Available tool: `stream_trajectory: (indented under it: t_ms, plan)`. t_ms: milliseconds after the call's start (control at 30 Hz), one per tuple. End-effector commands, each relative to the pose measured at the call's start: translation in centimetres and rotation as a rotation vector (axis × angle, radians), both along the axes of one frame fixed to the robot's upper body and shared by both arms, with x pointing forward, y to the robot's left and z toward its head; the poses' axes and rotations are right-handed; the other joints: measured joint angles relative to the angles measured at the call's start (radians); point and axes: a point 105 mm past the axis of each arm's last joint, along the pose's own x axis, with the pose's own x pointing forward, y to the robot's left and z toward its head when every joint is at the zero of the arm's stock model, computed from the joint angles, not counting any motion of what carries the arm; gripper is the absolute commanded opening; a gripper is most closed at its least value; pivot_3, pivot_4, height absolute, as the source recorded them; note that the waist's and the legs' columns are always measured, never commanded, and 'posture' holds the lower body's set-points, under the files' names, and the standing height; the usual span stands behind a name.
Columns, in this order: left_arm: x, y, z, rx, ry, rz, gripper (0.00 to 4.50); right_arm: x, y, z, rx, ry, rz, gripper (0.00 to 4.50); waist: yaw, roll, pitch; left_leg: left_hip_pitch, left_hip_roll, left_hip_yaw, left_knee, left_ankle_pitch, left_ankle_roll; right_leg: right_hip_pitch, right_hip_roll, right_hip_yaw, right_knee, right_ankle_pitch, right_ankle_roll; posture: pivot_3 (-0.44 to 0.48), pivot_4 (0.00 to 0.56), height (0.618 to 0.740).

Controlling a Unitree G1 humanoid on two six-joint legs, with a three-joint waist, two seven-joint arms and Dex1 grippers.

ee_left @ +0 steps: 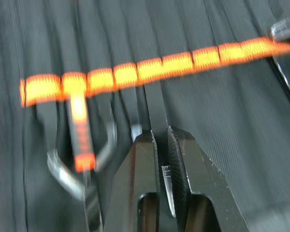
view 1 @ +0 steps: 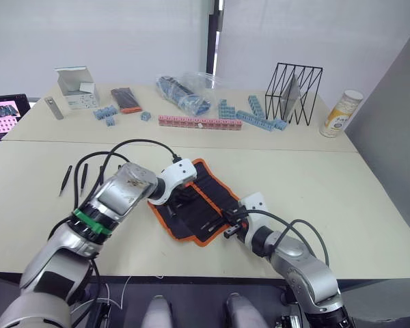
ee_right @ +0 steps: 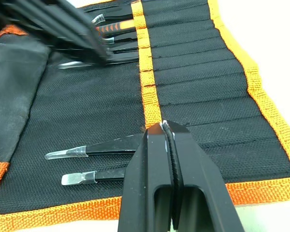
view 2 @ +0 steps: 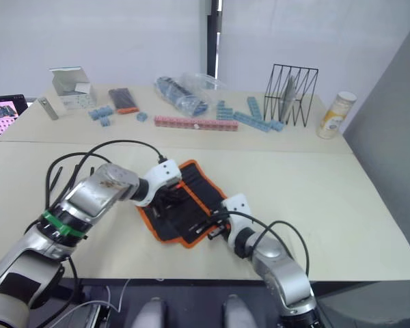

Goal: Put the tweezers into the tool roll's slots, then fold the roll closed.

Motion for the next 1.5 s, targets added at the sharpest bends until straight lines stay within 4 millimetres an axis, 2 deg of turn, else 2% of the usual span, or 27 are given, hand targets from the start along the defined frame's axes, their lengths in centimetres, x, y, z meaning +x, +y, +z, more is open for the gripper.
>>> stream_trajectory:
  t_ms: [33,267,433,567,600,833,967,1100,1200,1300,1333,1467,1500]
  plan:
    - [1.2,-1.1,0.8,-0.002,-0.073,-0.026,0.0,-0.9,0.5,-1.7,-0.028,0.082,0.02,0.05,0.0,0.0,0.0,0.0,0.0,0.0,0.0,0.0,0.0,0.0,0.0,0.0,0.0,0.0,0.0,0.0,0.15,0.663]
    - [2.0,-1.7,0.3,0.013,-0.106,-0.062,0.0,-0.8,0.3,-1.8,-0.031,0.082,-0.02,0.05,0.002,0.002,-0.001,0.001,-0.001,-0.001,0.001,0.0,0.0,0.003,0.0,0.0,0.0,0.0,0.0,0.0,0.15,0.663]
    - [2.4,-1.2,-0.1,0.033,-0.119,-0.066,0.0,-0.5,0.1,-1.7,-0.031,0.077,-0.058,0.05,0.002,0.003,-0.002,0.002,-0.001,-0.002,0.005,0.0,0.0,0.007,0.0,0.001,0.0,-0.002,-0.002,0.0,0.15,0.663]
    - [2.6,-0.7,0.6,0.02,-0.141,-0.065,0.0,-0.3,0.1,-1.7,-0.031,0.075,-0.077,0.05,-0.002,0.003,-0.001,0.002,-0.002,-0.002,0.007,0.0,0.0,0.008,0.0,0.001,0.0,-0.003,-0.005,0.0,0.15,0.663]
    - [2.6,-0.7,0.8,0.018,-0.15,-0.067,0.9,-0.2,0.1,-1.7,-0.031,0.074,-0.082,0.0,-0.003,0.003,-0.001,0.002,-0.002,-0.002,0.008,0.0,0.0,0.008,0.0,0.001,0.0,-0.003,-0.005,0.0,0.15,0.663]
    - [1.5,0.3,4.3,-0.091,-0.161,-0.056,3.13,0.1,-0.1,-1.8,-0.039,0.073,-0.096,0.0,-0.011,0.003,-0.001,0.001,-0.002,-0.002,0.009,0.0,0.001,0.007,0.0,0.001,0.001,-0.003,-0.005,0.0,0.15,0.663]
    - [0.2,2.1,6.2,-0.138,-0.164,-0.016,4.48,0.2,-0.1,-1.9,-0.045,0.073,-0.096,0.0,-0.008,0.003,-0.001,0.001,-0.002,-0.003,0.008,0.0,0.001,0.007,0.0,0.001,0.001,-0.003,-0.004,0.0,0.15,0.663]
    - [-1.7,5.9,7.7,-0.264,-0.166,0.107,4.48,0.4,-0.3,-1.8,-0.053,0.067,-0.101,0.0,-0.016,0.004,-0.001,0.001,-0.001,-0.002,0.008,0.0,0.001,0.006,0.0,0.001,0.001,-0.003,-0.005,0.0,0.15,0.663]
    - [-2.6,11.2,7.2,-0.307,-0.27,0.282,4.48,0.4,-0.5,-1.8,-0.055,0.062,-0.102,0.0,-0.022,0.004,-0.001,0.002,-0.001,-0.002,0.008,0.0,0.001,0.006,0.0,0.001,0.002,-0.003,-0.005,0.0,0.15,0.663]
    - [-4.1,15.6,7.1,-0.334,-0.357,0.416,4.48,0.4,-0.8,-1.9,-0.056,0.06,-0.104,0.0,-0.019,0.003,-0.001,0.002,-0.001,-0.002,0.008,0.0,0.001,0.006,0.0,0.001,0.001,-0.003,-0.005,0.0,0.15,0.663]
    - [-5.0,18.0,6.6,-0.317,-0.391,0.49,4.48,0.4,-0.9,-1.9,-0.057,0.06,-0.107,0.0,-0.014,0.003,-0.001,0.001,-0.001,-0.002,0.008,0.0,0.001,0.006,-0.001,0.001,0.001,-0.003,-0.005,0.0,0.15,0.663]
    - [-8.2,24.0,5.4,-0.261,-0.47,0.7,4.48,0.3,-1.4,-2.0,-0.058,0.065,-0.118,0.0,-0.002,0.002,-0.001,0.001,-0.001,-0.001,0.009,0.0,0.0,0.005,-0.002,0.001,-0.001,-0.004,-0.005,0.0,0.15,0.663]
    - [-9.6,25.6,4.8,-0.281,-0.459,0.757,4.48,0.2,-1.5,-2.1,-0.058,0.067,-0.117,0.0,0.001,0.002,-0.001,0.001,-0.001,-0.001,0.009,0.0,0.0,0.004,-0.002,0.001,-0.001,-0.004,-0.006,0.0,0.15,0.663]
